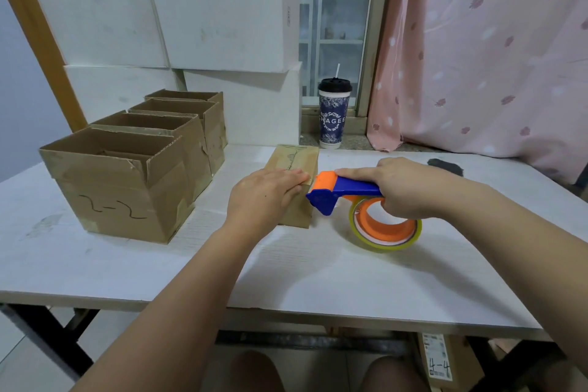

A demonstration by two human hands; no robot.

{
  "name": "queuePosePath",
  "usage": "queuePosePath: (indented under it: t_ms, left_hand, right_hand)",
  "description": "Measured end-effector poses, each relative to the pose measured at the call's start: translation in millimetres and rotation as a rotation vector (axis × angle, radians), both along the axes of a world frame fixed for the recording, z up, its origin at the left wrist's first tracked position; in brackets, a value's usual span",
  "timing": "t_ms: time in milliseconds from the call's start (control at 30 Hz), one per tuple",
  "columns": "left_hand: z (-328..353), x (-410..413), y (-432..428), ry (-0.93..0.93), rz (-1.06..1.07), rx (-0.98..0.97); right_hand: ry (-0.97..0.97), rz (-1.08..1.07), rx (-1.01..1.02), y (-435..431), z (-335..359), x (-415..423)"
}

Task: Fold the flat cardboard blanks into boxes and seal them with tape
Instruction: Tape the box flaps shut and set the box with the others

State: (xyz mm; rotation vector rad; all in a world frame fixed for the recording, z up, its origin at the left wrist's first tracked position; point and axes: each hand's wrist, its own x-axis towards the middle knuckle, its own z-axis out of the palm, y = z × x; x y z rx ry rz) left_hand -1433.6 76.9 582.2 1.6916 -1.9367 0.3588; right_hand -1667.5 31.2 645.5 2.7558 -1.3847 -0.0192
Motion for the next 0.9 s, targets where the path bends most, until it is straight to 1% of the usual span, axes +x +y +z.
queuePosePath:
  t_ms: [133, 200, 300, 333, 367, 467, 500, 533, 567, 667, 700, 767, 900]
  left_hand:
    - [-3.7, -14.0, 6.3, -0.092, -0.026, -0.053]
    - [-8.3, -23.1, 7.0, -0.066, 0.016, -0.113]
    - [-10.4, -26.3, 3.3, 0.019, 0.045, -0.239]
    - [-11.1, -25.1, 1.9, 0.05, 0.051, -0.259]
    - [-11.9, -23.7, 0.8, 0.074, 0.056, -0.264]
    - [-15.1, -23.1, -0.6, 0.087, 0.07, -0.281]
    - [-15.7, -24.3, -1.1, 0.088, 0.077, -0.288]
    - [-16.0, -25.4, -1.7, 0.098, 0.085, -0.294]
    - [-16.1, -26.6, -1.9, 0.116, 0.094, -0.298]
    - [-15.6, -27.0, -1.9, 0.158, 0.097, -0.291]
    - [-14.6, -26.5, -1.6, 0.16, 0.089, -0.281]
    - [-11.8, -25.3, -1.1, 0.145, 0.078, -0.256]
    - [-9.9, -22.6, -0.8, 0.041, 0.073, -0.235]
  right_hand:
    - [0.05, 0.032, -0.065, -2.3, 11.2, 7.5]
    - [0.045, 0.044, -0.059, -3.7, 13.6, 7.6]
    - [0.035, 0.035, -0.011, -5.6, 9.7, -3.1]
    - [0.003, 0.027, 0.016, -6.1, 7.4, -9.7]
    - [-0.066, 0.02, 0.047, -6.1, 4.6, -16.8]
    - [-0.396, 0.026, 0.101, -4.8, -6.2, -35.2]
    - [-0.483, 0.028, 0.099, -3.9, -10.9, -39.5]
    - [-0.53, 0.026, 0.086, -3.0, -16.2, -42.7]
    - [-0.525, 0.026, 0.069, -1.7, -21.2, -44.3]
    - [-0.292, 0.047, 0.038, 3.1, -32.4, -41.4]
    - [-0.253, 0.056, 0.031, 4.3, -35.0, -39.8]
    - [-0.253, 0.079, 0.014, 5.3, -36.4, -36.1]
    - [-0.241, 0.094, 0.006, 4.1, -34.0, -29.9]
